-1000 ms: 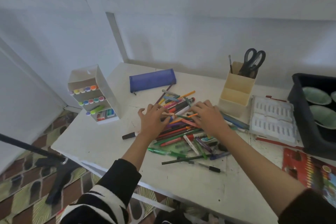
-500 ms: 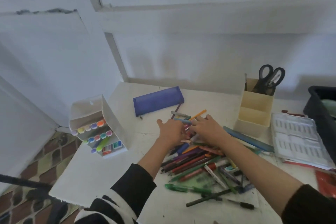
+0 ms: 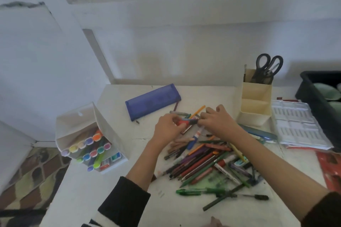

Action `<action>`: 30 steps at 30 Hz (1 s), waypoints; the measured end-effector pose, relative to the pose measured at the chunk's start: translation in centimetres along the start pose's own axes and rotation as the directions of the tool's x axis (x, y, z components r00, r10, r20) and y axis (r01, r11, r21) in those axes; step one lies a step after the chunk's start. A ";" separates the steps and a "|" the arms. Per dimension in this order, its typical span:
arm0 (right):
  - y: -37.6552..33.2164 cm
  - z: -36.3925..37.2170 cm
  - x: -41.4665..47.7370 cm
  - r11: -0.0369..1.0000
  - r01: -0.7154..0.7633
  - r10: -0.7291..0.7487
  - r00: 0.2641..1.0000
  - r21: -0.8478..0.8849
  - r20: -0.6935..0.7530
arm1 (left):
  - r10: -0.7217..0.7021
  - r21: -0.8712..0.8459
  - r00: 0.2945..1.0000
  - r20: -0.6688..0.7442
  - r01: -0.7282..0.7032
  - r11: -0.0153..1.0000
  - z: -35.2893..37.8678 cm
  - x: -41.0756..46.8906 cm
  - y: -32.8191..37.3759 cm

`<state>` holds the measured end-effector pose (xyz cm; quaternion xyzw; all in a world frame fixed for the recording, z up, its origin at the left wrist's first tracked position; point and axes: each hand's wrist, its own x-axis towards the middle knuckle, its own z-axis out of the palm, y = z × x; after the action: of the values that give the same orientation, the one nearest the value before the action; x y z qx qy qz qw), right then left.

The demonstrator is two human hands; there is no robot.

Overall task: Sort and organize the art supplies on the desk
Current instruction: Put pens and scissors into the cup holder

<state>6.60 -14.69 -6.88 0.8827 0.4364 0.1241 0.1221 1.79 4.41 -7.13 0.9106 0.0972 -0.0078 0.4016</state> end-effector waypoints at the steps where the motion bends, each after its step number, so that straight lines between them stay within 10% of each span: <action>1: 0.0 -0.1 -0.1 1.000 -0.006 0.006 1.000 0.004 -0.021 | 0.031 -0.072 0.999 -0.023 -0.033 0.997 -0.2 -0.1 0.1; 15: 3.9 -1.9 -2.4 0.940 -0.333 0.335 0.856 0.078 -0.394 | 0.284 -0.312 0.875 -0.392 -0.417 0.854 -1.9 0.6 4.4; 23: 8.9 -3.0 -5.6 0.262 -0.499 0.890 0.457 0.826 -0.006 | 0.280 -0.445 0.865 -0.417 -0.463 0.767 1.2 1.3 10.2; 30: 12.2 -2.6 -6.0 0.167 -0.546 0.844 0.509 0.821 0.167 | 0.392 -0.352 0.840 -0.375 -0.520 0.778 6.3 3.8 15.4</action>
<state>11.21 -26.38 -1.14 0.8953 -0.0105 0.1024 -0.4334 8.77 -9.73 -0.51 0.7830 -0.0736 0.2420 0.5682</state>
